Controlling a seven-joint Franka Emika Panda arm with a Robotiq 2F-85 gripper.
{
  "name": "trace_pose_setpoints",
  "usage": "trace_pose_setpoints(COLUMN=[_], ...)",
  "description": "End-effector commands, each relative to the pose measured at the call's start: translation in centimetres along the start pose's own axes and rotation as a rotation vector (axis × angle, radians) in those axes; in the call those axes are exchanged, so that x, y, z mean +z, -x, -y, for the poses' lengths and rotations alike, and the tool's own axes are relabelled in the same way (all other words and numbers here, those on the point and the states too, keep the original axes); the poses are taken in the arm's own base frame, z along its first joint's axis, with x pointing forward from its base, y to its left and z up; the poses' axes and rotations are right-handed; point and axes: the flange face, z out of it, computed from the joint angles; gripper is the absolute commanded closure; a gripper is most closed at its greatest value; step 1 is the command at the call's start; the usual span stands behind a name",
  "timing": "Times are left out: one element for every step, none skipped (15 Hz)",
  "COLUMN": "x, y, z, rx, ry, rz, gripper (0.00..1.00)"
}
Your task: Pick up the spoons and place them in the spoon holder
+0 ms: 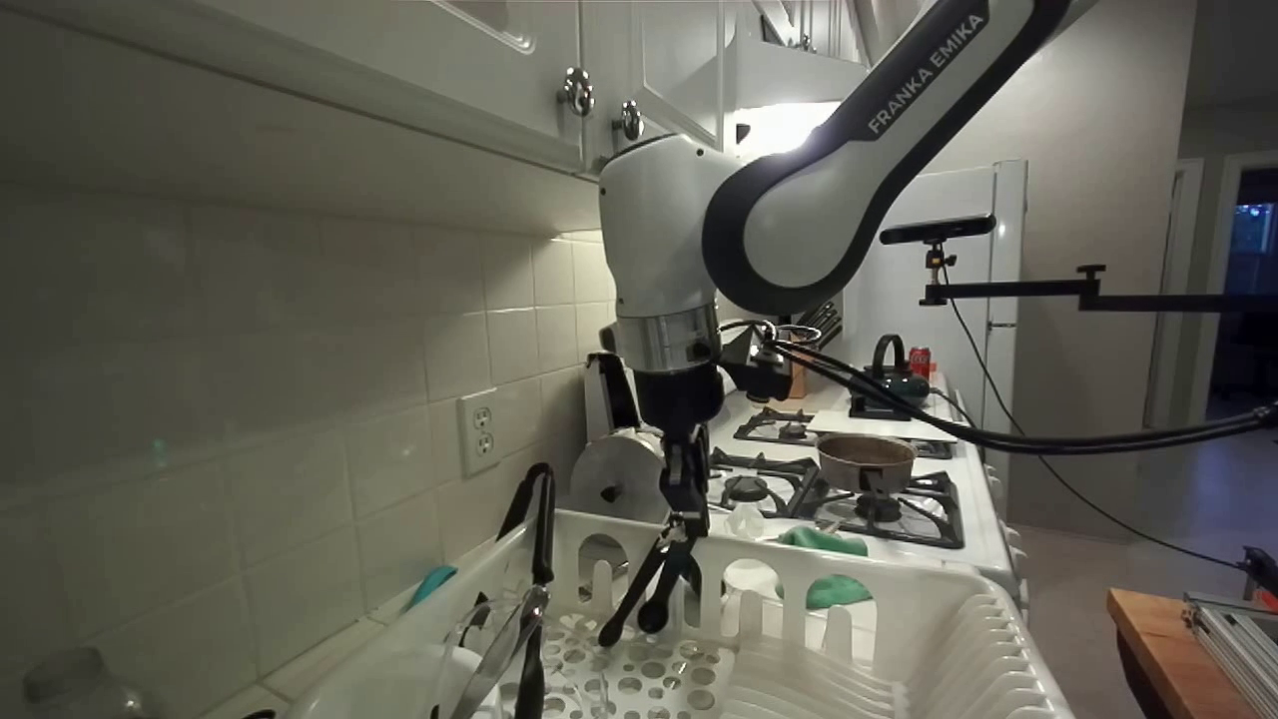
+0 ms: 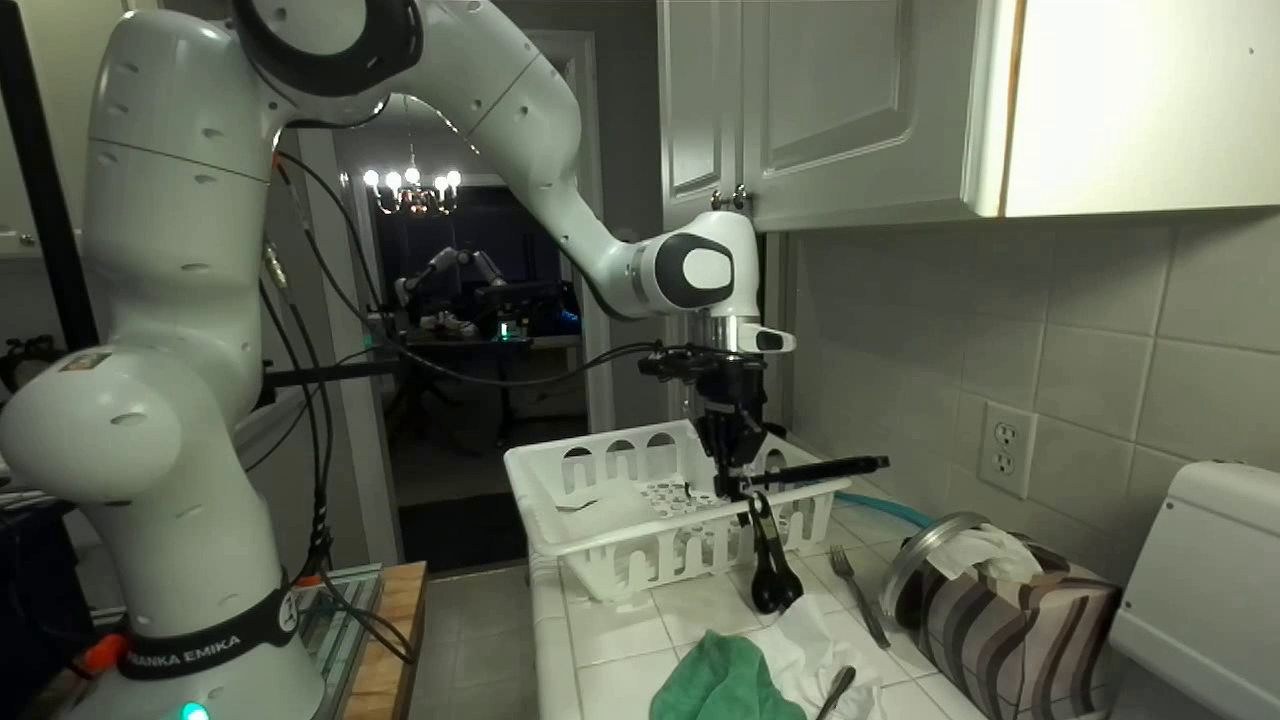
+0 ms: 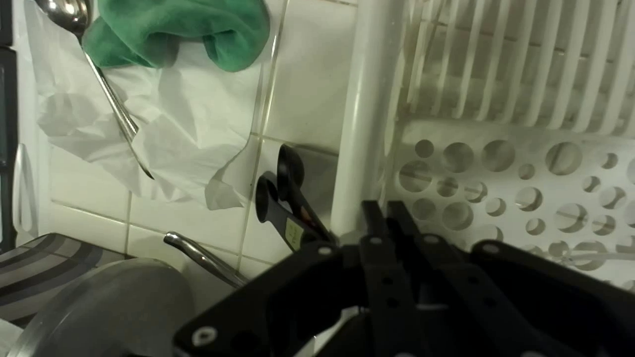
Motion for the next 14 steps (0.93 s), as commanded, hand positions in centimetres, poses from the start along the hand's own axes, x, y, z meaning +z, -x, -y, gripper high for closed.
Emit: trace_pose_setpoints(x=[-0.4,-0.3,-0.3,-0.4,-0.7,-1.2,-2.1,-3.2,-4.2,-5.3,-6.3,-7.3,-5.5,-6.5], y=[0.8,1.0,1.2,1.4,1.7,1.9,2.4,3.0,3.7,4.5,5.7,6.9,3.5,4.5], z=[1.3,1.6,2.0,2.4,2.7,2.9,3.1,3.3,3.4,3.5,3.7,3.7,3.5,3.6], rx=[-0.006,-0.001,0.006,0.013,0.026,0.04,0.055,0.072,0.086,0.1,0.121,0.133,0.102,0.11], ry=[0.032,0.025,0.019,0.015,0.01,0.005,0.005,0.003,0.003,0.0,-0.007,-0.013,-0.012,-0.011], rz=[-0.027,-0.025,-0.024,-0.028,-0.039,-0.053,-0.082,-0.113,-0.139,-0.16,-0.174,-0.177,-0.141,-0.156], gripper=[0.98,0.98,0.98,0.98,0.98,0.98,0.98,0.98,0.98,0.98,0.98,0.98,0.93,0.93])
